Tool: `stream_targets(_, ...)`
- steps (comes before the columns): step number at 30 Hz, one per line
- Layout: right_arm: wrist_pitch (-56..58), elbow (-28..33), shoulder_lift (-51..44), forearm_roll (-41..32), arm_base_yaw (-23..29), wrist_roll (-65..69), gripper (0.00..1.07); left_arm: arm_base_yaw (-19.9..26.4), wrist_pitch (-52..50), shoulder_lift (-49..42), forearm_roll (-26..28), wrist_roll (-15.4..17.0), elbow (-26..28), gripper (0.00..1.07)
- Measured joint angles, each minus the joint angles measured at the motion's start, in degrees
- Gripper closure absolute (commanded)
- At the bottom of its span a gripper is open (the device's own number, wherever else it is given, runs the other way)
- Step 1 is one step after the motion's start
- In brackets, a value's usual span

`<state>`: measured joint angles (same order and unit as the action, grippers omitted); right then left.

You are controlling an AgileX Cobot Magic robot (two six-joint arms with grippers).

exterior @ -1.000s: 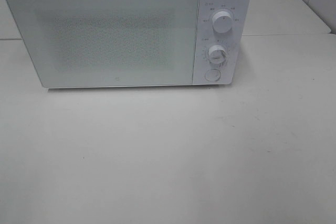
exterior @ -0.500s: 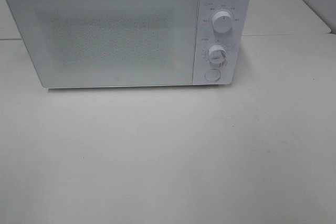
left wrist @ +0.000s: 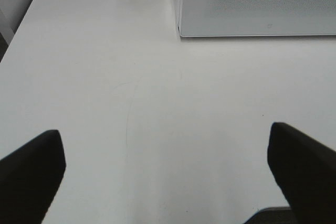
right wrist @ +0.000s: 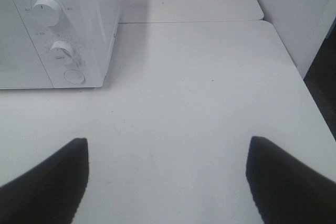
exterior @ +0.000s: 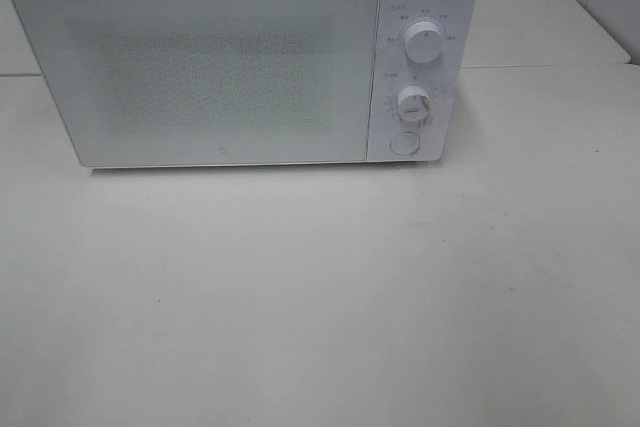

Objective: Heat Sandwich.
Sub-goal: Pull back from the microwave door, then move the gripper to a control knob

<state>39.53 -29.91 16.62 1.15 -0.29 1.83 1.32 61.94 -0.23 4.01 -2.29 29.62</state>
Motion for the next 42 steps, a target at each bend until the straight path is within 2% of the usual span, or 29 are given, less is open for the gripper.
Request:
stream_targets(15, -17.13, 0.00, 21.03, 0.00, 0.00, 0.00, 0.31, 0.00, 0.00, 0.00, 0.00, 0.00, 0.00, 0.06)
stream_targets(29, -32.77, 0.00, 34.55, -0.06, 0.00, 0.40, 0.31, 0.00, 0.00, 0.00, 0.00, 0.00, 0.00, 0.06)
stream_targets(38, -55.63, 4.53, 45.32, -0.06, 0.00, 0.46, 0.31, 0.00, 0.00, 0.00, 0.00, 0.00, 0.00, 0.06)
stream_targets(42, -61.19, 6.02, 48.64, -1.15, 0.00, 0.40, 0.31, 0.00, 0.00, 0.00, 0.00, 0.00, 0.00, 0.06)
